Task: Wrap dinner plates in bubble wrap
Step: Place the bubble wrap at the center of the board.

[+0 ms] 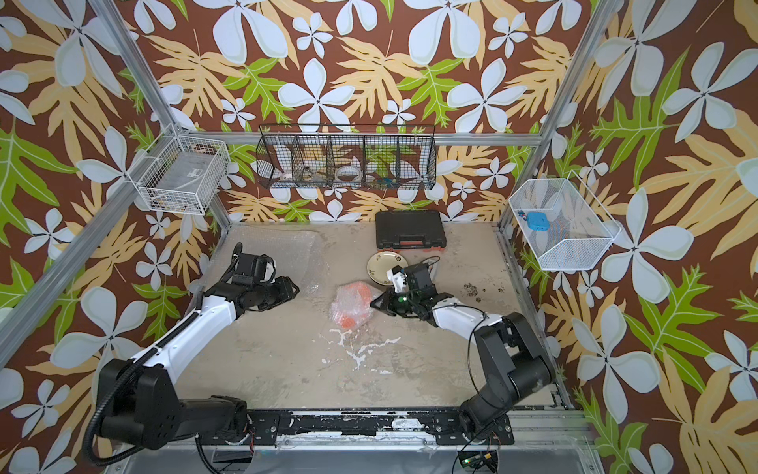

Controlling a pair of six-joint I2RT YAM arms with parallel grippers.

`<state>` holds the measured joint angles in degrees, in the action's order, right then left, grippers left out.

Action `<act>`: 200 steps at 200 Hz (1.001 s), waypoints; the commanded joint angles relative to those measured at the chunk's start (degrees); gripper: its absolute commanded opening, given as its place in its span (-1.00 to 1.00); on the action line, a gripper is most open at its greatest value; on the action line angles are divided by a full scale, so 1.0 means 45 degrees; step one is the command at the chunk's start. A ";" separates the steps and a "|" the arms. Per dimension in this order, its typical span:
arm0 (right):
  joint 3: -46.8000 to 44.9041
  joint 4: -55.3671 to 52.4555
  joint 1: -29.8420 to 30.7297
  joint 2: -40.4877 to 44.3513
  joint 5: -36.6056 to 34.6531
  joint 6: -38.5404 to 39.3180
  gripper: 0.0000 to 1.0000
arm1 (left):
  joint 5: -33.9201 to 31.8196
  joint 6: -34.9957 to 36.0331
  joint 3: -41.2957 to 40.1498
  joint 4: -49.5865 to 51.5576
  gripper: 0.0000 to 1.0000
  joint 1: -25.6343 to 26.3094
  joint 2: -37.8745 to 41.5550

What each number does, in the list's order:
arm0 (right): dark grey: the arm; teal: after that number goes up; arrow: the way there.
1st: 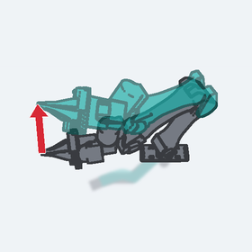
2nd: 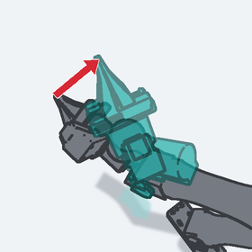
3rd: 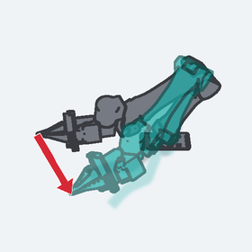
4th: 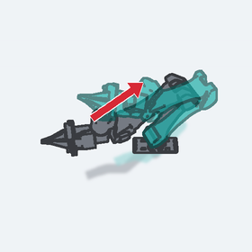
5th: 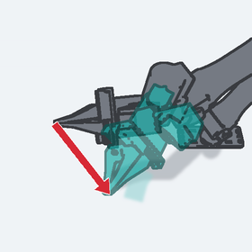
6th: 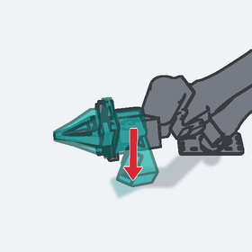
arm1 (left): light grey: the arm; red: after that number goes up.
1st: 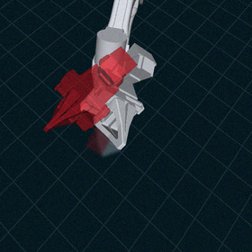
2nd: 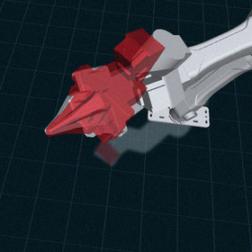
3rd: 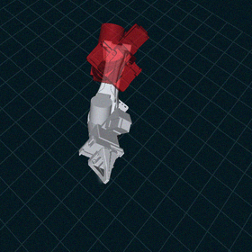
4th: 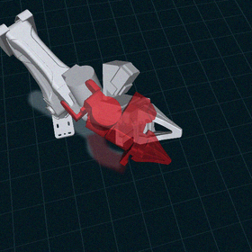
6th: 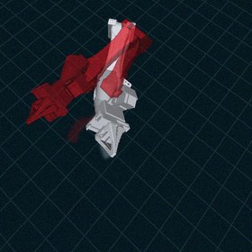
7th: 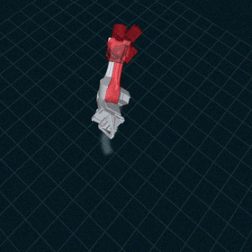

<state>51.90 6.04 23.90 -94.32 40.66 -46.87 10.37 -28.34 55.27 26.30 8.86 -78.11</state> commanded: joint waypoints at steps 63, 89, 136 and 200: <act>0.7614 -0.1813 -0.0155 -0.5911 -0.2049 -0.0042 -0.96 | -0.1115 0.2215 0.3129 0.0794 0.15 -0.0413 -0.3988; 1.0478 -0.3275 -0.0157 -0.7497 -0.2558 0.0523 -0.74 | -0.2161 0.2352 0.3633 0.1144 0.17 -0.0635 -0.4332; 1.3154 -0.6111 -0.0170 -0.7517 -0.3982 0.2332 0.07 | -0.3650 0.2520 0.3935 0.1517 0.20 -0.1150 -0.4323; 1.0729 -0.5774 0.0140 -0.4907 -0.3360 0.2858 0.24 | -0.2260 0.2664 0.4567 0.1477 0.36 -0.0263 -0.5041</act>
<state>103.59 -20.27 23.68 -119.13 23.88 -35.53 -0.27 -17.45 73.73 32.27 3.51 -98.87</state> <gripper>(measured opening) 0.618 0.662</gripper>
